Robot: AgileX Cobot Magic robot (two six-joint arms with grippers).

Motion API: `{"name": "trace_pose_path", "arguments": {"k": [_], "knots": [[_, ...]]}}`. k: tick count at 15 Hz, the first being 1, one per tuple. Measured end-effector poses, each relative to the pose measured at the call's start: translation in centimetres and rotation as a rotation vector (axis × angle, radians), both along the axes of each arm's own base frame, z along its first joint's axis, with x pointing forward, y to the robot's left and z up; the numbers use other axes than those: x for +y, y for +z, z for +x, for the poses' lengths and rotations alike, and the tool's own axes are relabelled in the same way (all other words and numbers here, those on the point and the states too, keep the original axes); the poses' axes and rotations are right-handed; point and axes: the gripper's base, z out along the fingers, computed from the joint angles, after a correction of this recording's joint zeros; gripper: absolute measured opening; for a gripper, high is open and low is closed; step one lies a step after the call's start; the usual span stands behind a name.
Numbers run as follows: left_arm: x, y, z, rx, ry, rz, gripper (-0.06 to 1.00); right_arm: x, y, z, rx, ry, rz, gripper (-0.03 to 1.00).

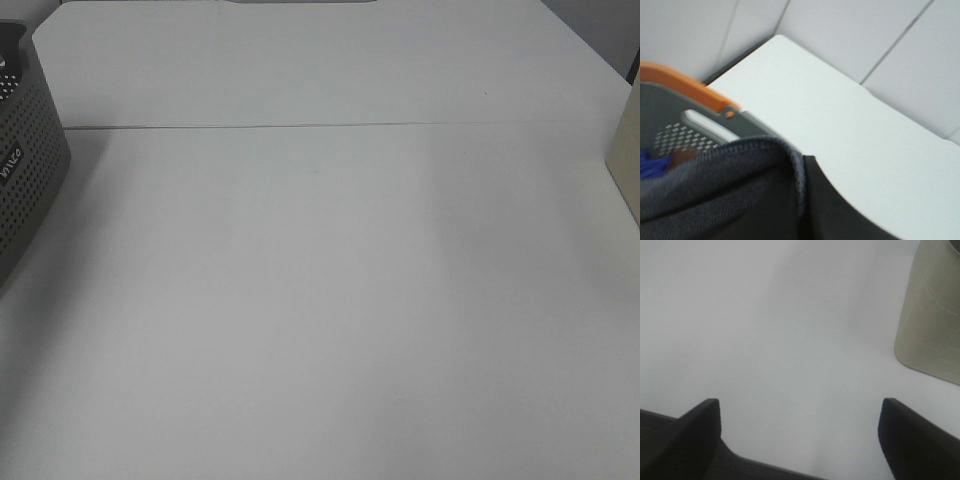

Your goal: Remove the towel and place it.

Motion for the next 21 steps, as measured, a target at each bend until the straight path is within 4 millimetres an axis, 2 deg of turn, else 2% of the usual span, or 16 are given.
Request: {"name": "trace_pose_path", "arguments": {"k": [1,2,3,9,15,18,21], "knots": [[-0.8,1.2,-0.3,-0.060,-0.095,0.019,0.00,0.0,0.0,0.0,0.000,0.000,0.000,0.82],[-2.4,3.5,-0.7,-0.178,-0.274,0.035,0.00,0.0,0.0,0.0,0.000,0.000,0.000,0.82],[-2.9,4.4,-0.9,-0.221,-0.326,0.031,0.00,0.0,0.0,0.0,0.000,0.000,0.000,0.82],[-4.3,10.3,-2.9,-0.428,-0.453,0.055,0.00,0.0,0.0,0.0,0.000,0.000,0.000,0.82],[-5.7,11.5,-4.0,-0.498,-0.612,-0.024,0.00,0.1,0.0,0.0,0.004,0.008,0.013,0.82],[-6.6,10.8,-4.4,-0.435,-0.731,0.023,0.00,0.3,0.0,-0.1,0.008,0.028,0.019,0.82],[-7.1,9.7,-4.7,-0.321,-0.814,0.076,0.00,0.9,0.7,-0.1,-0.061,0.137,0.004,0.81]]}}
